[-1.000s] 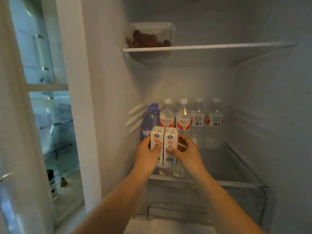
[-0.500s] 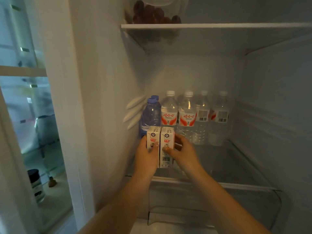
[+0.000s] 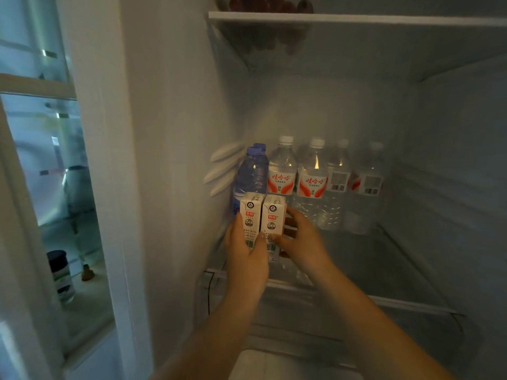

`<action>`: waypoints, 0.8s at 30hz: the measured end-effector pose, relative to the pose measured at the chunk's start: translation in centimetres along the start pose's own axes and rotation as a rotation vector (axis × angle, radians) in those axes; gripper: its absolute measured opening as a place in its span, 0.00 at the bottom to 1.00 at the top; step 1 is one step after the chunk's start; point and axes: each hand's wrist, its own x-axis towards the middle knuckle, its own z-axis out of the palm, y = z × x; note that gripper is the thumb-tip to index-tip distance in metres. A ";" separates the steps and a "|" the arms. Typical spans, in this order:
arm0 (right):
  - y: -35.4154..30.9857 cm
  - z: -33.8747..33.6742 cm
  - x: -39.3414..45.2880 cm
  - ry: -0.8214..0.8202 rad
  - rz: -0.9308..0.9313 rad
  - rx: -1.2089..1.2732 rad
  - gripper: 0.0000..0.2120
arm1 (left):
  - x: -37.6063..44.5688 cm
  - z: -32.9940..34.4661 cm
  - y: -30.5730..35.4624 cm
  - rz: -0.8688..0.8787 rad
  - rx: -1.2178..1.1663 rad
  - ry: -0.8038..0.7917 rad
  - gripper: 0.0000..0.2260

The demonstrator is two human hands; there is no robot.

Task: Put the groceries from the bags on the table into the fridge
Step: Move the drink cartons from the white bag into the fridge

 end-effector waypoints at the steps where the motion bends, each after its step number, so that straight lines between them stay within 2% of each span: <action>1: 0.0 0.1 0.2 -0.001 0.002 0.000 0.30 | 0.3 0.0 -0.1 0.009 0.004 0.017 0.22; 13: -0.7 1.9 2.3 -0.028 -0.006 -0.010 0.28 | 2.9 0.1 -0.4 0.018 0.053 0.167 0.24; 24: -1.0 2.8 2.9 -0.037 -0.043 0.003 0.28 | 3.3 -0.2 -0.5 0.060 0.082 0.197 0.28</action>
